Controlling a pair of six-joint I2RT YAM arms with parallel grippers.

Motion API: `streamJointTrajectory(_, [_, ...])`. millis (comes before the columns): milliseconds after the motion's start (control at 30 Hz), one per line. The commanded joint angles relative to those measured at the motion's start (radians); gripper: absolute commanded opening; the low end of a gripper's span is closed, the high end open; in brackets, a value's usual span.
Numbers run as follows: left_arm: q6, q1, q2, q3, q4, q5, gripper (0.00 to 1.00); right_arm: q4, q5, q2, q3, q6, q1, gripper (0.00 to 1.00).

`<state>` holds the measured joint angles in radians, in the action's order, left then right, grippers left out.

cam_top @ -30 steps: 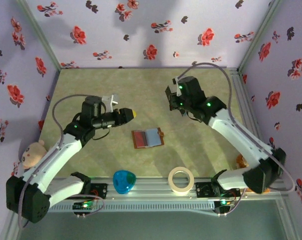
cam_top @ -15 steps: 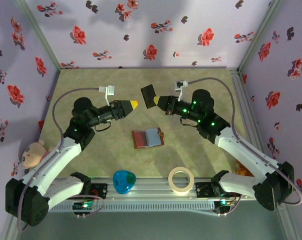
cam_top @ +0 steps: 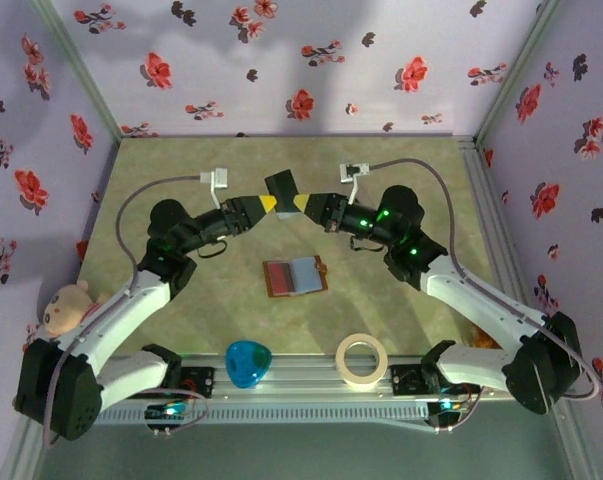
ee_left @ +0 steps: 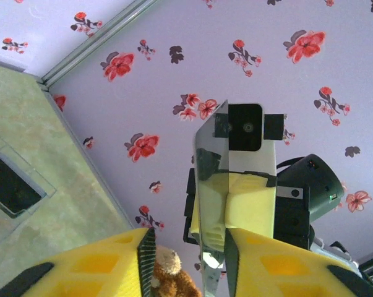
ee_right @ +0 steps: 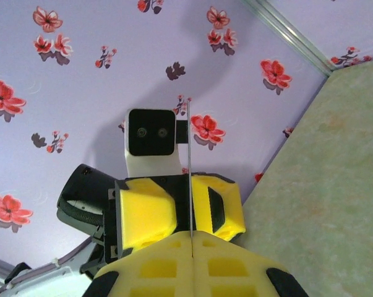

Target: Put the credit cards into the card holder

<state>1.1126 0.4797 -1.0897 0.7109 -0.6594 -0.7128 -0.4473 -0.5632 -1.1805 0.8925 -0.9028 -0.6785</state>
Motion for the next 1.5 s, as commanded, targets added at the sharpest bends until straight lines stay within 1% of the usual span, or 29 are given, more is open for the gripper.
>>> streamJointTrajectory(0, [0.038,0.000,-0.006,-0.006,-0.104,-0.032,0.31,-0.050,-0.027,-0.004,0.017,-0.020,-0.013,0.00])
streamJointTrajectory(33, [0.036,0.000,-0.005,-0.004,-0.104,-0.036,0.26,-0.051,-0.029,-0.006,0.016,-0.023,-0.016,0.00])
streamJointTrajectory(133, [0.021,0.000,-0.007,0.001,-0.079,-0.040,0.03,-0.063,-0.038,-0.007,0.007,-0.028,-0.025,0.00])
streamJointTrajectory(167, [0.021,0.000,-0.007,0.001,-0.076,-0.040,0.00,-0.066,-0.037,-0.006,0.004,-0.032,-0.027,0.00])
streamJointTrajectory(200, [0.025,-0.001,-0.009,0.000,-0.074,-0.040,0.00,-0.060,-0.037,-0.005,0.003,-0.034,-0.028,0.01])
streamJointTrajectory(233, [0.025,-0.001,-0.008,-0.004,-0.066,-0.040,0.00,-0.033,-0.030,-0.002,0.006,-0.027,-0.029,0.21])
streamJointTrajectory(267, [0.018,0.000,-0.006,-0.008,-0.040,-0.042,0.00,0.026,-0.012,0.005,0.014,-0.005,-0.028,0.44])
streamJointTrajectory(300, [-0.010,-0.001,0.003,-0.009,0.026,-0.040,0.00,0.121,0.026,0.016,0.024,0.040,-0.029,0.60])
streamJointTrajectory(333, [-0.058,-0.005,0.010,-0.004,0.131,-0.030,0.00,0.230,0.083,0.030,0.034,0.098,-0.029,0.67])
streamJointTrajectory(367, [-0.108,-0.007,0.018,0.010,0.289,-0.003,0.00,0.332,0.153,0.038,0.042,0.150,-0.029,0.72])
streamJointTrajectory(400, [-0.170,-0.011,0.021,0.034,0.480,0.047,0.00,0.446,0.249,0.043,0.049,0.206,-0.028,0.74])
streamJointTrajectory(433, [-0.221,-0.016,0.015,0.060,0.645,0.101,0.00,0.549,0.347,0.040,0.057,0.248,-0.028,0.73])
streamJointTrajectory(467, [-0.257,-0.020,0.004,0.073,0.758,0.134,0.00,0.626,0.415,0.030,0.064,0.288,-0.028,0.71])
streamJointTrajectory(500, [-0.281,-0.026,-0.013,0.078,0.834,0.142,0.00,0.694,0.473,0.007,0.070,0.322,-0.029,0.71])
streamJointTrajectory(567, [-0.304,-0.028,-0.051,0.067,0.887,0.113,0.00,0.760,0.501,-0.041,0.068,0.364,-0.029,0.71])
streamJointTrajectory(633, [-0.306,-0.028,-0.097,0.045,0.895,0.066,0.00,0.760,0.466,-0.103,0.046,0.375,-0.029,0.70])
streamJointTrajectory(700, [-0.313,-0.027,-0.134,0.031,0.915,0.055,0.00,0.745,0.419,-0.172,0.037,0.383,-0.029,0.69])
streamJointTrajectory(800, [-0.333,-0.026,-0.175,0.016,0.929,0.053,0.00,0.765,0.382,-0.279,0.059,0.409,-0.029,0.68])
streamJointTrajectory(933, [-0.339,-0.010,-0.244,0.024,0.931,0.040,0.00,0.782,0.410,-0.380,0.083,0.435,-0.029,0.66])
streamJointTrajectory(1033, [-0.341,0.015,-0.290,0.026,0.920,0.041,0.00,0.797,0.410,-0.424,0.104,0.448,-0.029,0.66])
streamJointTrajectory(1100, [-0.333,0.023,-0.332,0.017,0.875,0.042,0.00,0.795,0.411,-0.442,0.105,0.453,-0.028,0.66])
streamJointTrajectory(1200, [-0.313,0.031,-0.397,0.013,0.814,0.039,0.00,0.795,0.412,-0.468,0.109,0.443,-0.028,0.61])
streamJointTrajectory(1300, [-0.310,0.043,-0.428,0.012,0.763,0.035,0.00,0.782,0.414,-0.484,0.096,0.430,-0.029,0.56])
streamJointTrajectory(1467, [-0.331,0.043,-0.493,0.019,0.732,0.031,0.00,0.750,0.403,-0.508,0.075,0.425,-0.029,0.52])
